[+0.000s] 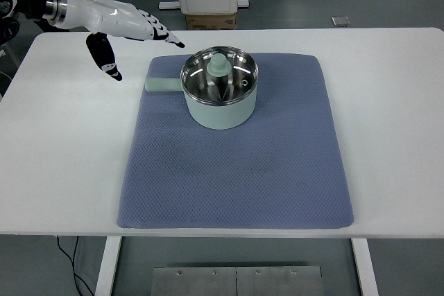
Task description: Rotate green pot handle
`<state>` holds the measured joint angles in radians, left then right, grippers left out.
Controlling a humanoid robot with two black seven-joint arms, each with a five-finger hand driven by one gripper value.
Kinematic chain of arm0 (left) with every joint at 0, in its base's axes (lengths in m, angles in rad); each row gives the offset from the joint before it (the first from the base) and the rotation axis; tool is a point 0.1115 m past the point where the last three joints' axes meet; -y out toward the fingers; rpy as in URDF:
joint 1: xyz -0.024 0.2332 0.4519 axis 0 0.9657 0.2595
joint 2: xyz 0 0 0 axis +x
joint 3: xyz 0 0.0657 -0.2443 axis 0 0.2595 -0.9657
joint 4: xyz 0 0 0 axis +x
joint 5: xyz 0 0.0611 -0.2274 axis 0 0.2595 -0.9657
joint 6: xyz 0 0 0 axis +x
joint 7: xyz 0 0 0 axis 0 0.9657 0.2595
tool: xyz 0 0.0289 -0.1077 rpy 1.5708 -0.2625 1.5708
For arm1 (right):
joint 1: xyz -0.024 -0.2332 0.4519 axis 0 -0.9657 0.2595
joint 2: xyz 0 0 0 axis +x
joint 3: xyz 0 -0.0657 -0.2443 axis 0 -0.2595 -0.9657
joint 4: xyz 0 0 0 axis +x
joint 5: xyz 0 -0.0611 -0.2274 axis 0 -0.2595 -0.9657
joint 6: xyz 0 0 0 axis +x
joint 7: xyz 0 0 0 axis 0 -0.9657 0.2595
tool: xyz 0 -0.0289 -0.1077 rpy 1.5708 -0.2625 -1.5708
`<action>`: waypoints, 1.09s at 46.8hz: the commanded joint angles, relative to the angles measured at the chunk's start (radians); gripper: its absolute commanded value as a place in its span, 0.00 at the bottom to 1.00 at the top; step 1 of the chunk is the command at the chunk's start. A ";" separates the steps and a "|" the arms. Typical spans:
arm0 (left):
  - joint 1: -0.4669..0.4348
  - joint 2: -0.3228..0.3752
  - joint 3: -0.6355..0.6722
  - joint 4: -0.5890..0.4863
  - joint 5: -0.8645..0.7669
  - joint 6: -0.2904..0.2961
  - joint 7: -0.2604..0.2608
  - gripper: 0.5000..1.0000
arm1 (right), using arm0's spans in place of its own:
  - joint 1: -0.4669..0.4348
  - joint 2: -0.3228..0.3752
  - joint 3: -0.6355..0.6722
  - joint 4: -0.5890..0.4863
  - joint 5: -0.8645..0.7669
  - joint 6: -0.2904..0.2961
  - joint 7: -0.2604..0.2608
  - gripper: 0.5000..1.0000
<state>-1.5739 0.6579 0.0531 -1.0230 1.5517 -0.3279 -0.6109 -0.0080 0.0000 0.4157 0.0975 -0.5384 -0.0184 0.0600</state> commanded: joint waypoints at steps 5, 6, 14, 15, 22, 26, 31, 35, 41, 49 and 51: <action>-0.005 0.005 -0.018 0.009 -0.444 0.004 0.000 1.00 | 0.000 0.000 0.000 0.002 0.000 0.000 0.000 1.00; -0.009 0.006 -0.018 0.009 -0.503 0.004 0.000 1.00 | 0.000 0.000 0.000 -0.001 0.000 0.000 0.000 1.00; -0.029 0.032 -0.018 0.052 -0.890 0.007 0.000 1.00 | 0.000 0.000 0.000 0.002 0.000 0.000 0.000 1.00; -0.029 0.034 -0.018 0.057 -0.922 0.007 0.000 1.00 | 0.000 0.000 0.000 0.002 0.000 0.000 0.000 1.00; -0.018 0.026 -0.018 0.112 -1.105 0.023 0.000 1.00 | -0.001 0.000 0.000 0.002 0.000 0.000 0.000 1.00; 0.015 0.019 -0.016 0.138 -1.200 0.053 0.000 1.00 | 0.000 0.000 0.000 -0.001 0.000 0.000 0.000 1.00; 0.061 0.011 -0.018 0.139 -1.331 0.118 0.000 1.00 | -0.001 0.000 0.000 -0.001 0.000 0.000 0.000 1.00; 0.095 -0.010 -0.016 0.141 -1.436 0.190 0.000 1.00 | 0.000 0.000 0.000 -0.001 0.000 0.000 0.000 1.00; 0.127 -0.021 -0.019 0.141 -1.591 0.245 0.000 1.00 | 0.000 0.000 0.000 -0.001 0.000 0.000 0.000 1.00; 0.172 -0.029 -0.019 0.141 -1.753 0.274 0.000 1.00 | -0.001 0.000 0.000 0.002 0.000 0.000 0.000 1.00; 0.184 -0.044 -0.019 0.141 -1.782 0.290 0.000 1.00 | 0.000 0.000 0.000 0.002 0.000 0.000 0.000 1.00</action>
<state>-1.4070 0.6311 0.0345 -0.8816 -0.1861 -0.0592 -0.6109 -0.0078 0.0000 0.4157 0.0985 -0.5384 -0.0184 0.0600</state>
